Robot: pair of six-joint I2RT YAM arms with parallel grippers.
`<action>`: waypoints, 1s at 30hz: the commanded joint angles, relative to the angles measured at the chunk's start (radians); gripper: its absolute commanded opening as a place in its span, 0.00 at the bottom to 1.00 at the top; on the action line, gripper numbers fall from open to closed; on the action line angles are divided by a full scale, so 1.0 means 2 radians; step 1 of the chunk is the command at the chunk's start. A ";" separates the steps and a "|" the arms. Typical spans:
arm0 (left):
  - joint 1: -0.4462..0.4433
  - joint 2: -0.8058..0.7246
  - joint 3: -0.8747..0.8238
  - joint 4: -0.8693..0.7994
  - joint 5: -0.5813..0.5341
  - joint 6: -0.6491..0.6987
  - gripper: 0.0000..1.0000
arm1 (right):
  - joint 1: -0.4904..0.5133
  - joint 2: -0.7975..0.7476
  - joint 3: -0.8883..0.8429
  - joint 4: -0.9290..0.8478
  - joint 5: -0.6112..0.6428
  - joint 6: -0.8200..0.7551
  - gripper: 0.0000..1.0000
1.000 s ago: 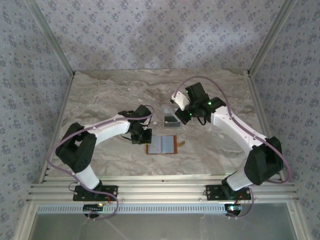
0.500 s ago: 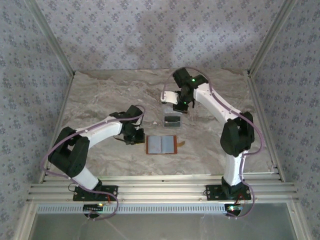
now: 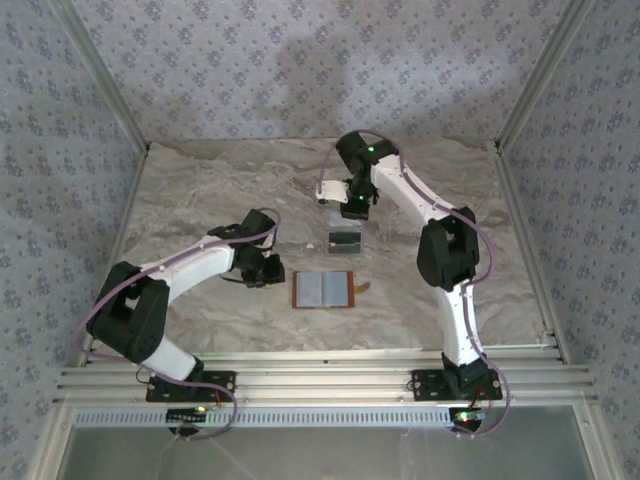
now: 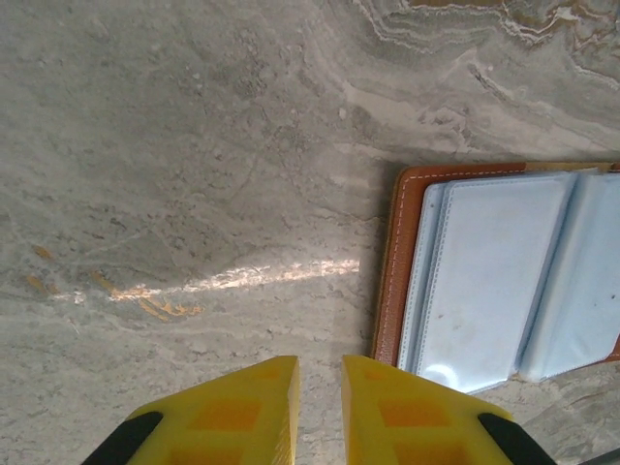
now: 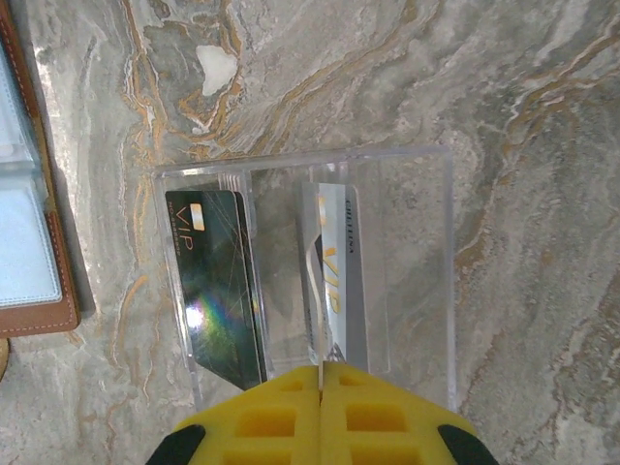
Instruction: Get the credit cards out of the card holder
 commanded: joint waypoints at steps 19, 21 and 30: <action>0.006 -0.003 0.003 -0.009 0.005 -0.001 0.21 | -0.001 0.037 0.001 -0.019 0.001 -0.093 0.20; 0.005 -0.002 0.005 -0.010 0.006 -0.001 0.22 | -0.002 0.031 0.000 0.005 0.013 -0.083 0.24; 0.005 -0.002 0.010 -0.007 0.007 -0.002 0.22 | 0.000 -0.028 -0.031 0.075 0.048 -0.057 0.28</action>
